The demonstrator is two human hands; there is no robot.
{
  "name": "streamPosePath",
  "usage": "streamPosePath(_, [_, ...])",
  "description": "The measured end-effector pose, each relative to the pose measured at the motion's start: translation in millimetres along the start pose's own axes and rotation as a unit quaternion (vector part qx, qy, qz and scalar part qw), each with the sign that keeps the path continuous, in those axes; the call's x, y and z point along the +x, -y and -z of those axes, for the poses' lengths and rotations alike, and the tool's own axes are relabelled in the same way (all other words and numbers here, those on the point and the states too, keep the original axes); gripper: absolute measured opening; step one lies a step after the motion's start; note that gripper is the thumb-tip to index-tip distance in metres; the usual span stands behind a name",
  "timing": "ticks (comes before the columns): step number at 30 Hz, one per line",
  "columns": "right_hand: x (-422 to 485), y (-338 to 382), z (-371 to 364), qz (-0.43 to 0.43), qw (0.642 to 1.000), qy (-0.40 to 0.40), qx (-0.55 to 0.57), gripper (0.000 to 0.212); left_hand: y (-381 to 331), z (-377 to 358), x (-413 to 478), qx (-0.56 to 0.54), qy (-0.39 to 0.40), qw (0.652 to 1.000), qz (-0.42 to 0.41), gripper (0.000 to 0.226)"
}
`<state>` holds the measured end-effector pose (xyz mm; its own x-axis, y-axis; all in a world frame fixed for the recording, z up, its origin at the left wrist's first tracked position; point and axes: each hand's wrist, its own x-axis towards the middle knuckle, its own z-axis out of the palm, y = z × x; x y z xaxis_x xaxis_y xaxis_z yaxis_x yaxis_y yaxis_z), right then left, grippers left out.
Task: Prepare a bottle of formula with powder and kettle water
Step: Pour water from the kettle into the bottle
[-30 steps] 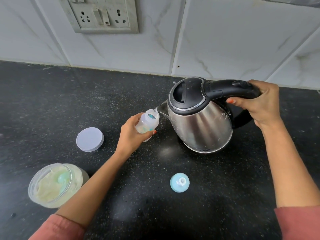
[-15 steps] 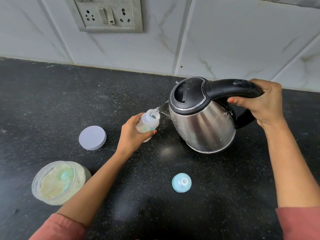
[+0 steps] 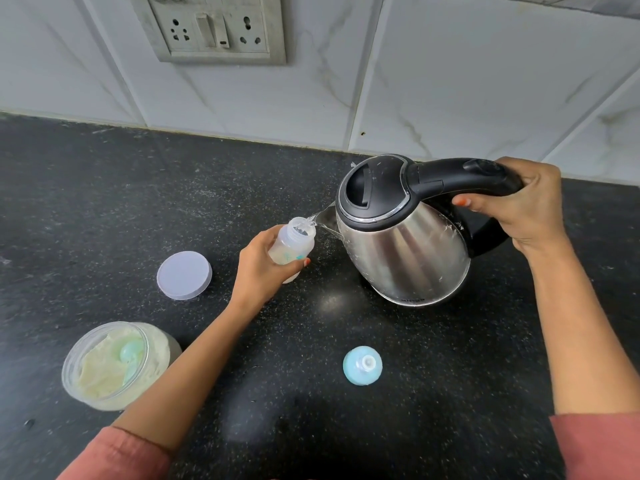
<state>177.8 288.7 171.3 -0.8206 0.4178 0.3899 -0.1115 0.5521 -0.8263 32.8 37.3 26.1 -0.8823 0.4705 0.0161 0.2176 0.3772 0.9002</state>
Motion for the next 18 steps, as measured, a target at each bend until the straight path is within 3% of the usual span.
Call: streamPosePath(18, [1.7, 0.9, -0.2, -0.010, 1.000, 0.004, -0.016, 0.036, 5.3, -0.6, 0.7, 0.006, -0.011, 1.000, 0.006, 0.064])
